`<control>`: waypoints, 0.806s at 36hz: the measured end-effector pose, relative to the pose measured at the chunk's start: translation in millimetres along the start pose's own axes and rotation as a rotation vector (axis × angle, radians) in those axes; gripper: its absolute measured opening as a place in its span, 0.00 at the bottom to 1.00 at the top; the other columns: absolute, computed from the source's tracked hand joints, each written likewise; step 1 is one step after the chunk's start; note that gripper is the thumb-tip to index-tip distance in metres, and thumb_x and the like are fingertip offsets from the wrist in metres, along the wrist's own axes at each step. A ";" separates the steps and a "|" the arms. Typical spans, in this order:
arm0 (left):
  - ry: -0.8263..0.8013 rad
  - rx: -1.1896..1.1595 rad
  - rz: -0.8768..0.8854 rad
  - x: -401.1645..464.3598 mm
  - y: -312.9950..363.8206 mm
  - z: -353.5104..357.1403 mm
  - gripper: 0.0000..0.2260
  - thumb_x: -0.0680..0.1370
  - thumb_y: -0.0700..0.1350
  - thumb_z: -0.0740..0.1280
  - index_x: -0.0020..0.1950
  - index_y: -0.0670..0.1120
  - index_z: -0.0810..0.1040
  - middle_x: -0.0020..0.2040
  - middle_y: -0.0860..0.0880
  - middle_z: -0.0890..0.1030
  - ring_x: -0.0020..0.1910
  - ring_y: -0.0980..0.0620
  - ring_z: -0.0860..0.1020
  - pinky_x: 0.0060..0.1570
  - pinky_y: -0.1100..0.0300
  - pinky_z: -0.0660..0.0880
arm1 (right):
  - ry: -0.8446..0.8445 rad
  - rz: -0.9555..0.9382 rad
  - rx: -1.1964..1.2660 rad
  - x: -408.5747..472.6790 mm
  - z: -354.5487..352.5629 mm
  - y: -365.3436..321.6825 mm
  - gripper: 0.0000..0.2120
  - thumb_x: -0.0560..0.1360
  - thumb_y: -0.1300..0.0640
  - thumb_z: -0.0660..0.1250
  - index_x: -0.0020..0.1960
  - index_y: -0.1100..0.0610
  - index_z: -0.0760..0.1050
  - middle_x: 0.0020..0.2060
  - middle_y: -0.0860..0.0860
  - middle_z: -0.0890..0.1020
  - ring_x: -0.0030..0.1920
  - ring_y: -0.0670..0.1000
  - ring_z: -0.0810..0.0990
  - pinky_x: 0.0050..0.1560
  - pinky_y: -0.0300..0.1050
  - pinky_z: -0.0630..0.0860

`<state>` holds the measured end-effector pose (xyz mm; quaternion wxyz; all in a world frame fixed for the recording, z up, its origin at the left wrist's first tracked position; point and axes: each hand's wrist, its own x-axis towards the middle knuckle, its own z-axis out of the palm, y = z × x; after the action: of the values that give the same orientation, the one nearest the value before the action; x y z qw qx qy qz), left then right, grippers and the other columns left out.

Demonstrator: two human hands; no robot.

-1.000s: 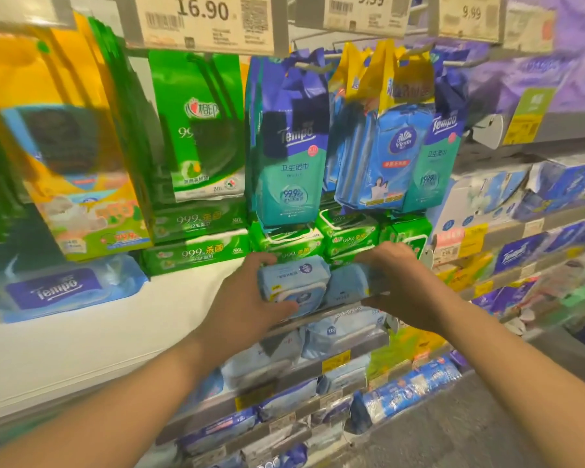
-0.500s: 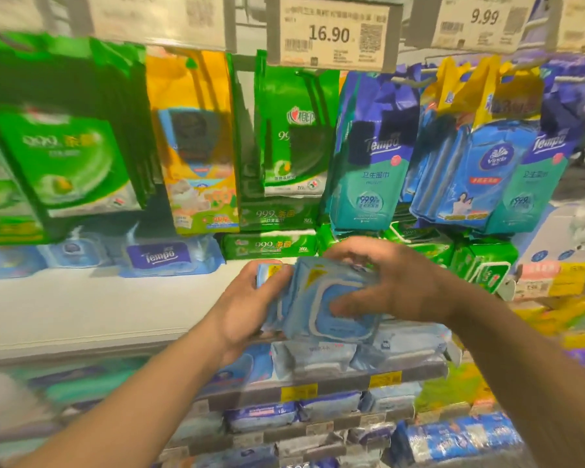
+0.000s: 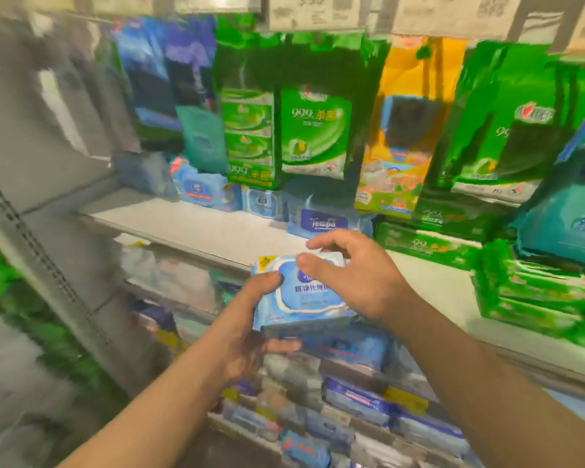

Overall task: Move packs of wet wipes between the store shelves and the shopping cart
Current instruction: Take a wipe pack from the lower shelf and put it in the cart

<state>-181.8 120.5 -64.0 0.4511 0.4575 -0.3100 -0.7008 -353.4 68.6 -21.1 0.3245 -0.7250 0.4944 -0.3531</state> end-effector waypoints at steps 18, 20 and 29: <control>0.489 -0.226 0.175 -146.3 33.4 -228.5 0.23 0.73 0.69 0.58 0.45 0.57 0.88 0.50 0.46 0.87 0.45 0.45 0.84 0.43 0.53 0.77 | -0.547 0.294 0.565 7.9 272.6 -117.3 0.10 0.80 0.45 0.66 0.57 0.49 0.78 0.49 0.46 0.88 0.53 0.52 0.86 0.63 0.60 0.78; 0.552 -0.243 0.166 -165.7 33.4 -256.4 0.25 0.74 0.70 0.57 0.44 0.57 0.88 0.49 0.45 0.87 0.44 0.45 0.84 0.42 0.53 0.78 | -0.562 0.302 0.561 2.6 308.3 -134.5 0.16 0.78 0.43 0.69 0.58 0.52 0.79 0.52 0.51 0.88 0.56 0.59 0.85 0.62 0.63 0.78; 0.746 -0.366 0.154 -242.5 34.8 -368.7 0.29 0.76 0.72 0.55 0.37 0.55 0.88 0.42 0.44 0.87 0.35 0.47 0.86 0.37 0.55 0.81 | -0.686 0.344 0.525 -8.2 450.1 -196.0 0.22 0.70 0.40 0.71 0.54 0.55 0.82 0.48 0.55 0.88 0.50 0.61 0.86 0.51 0.59 0.80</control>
<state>212.2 320.7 -90.4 0.6571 0.5679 -0.0292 -0.4949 114.9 189.9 -105.1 0.6957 -0.6006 0.3657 -0.1469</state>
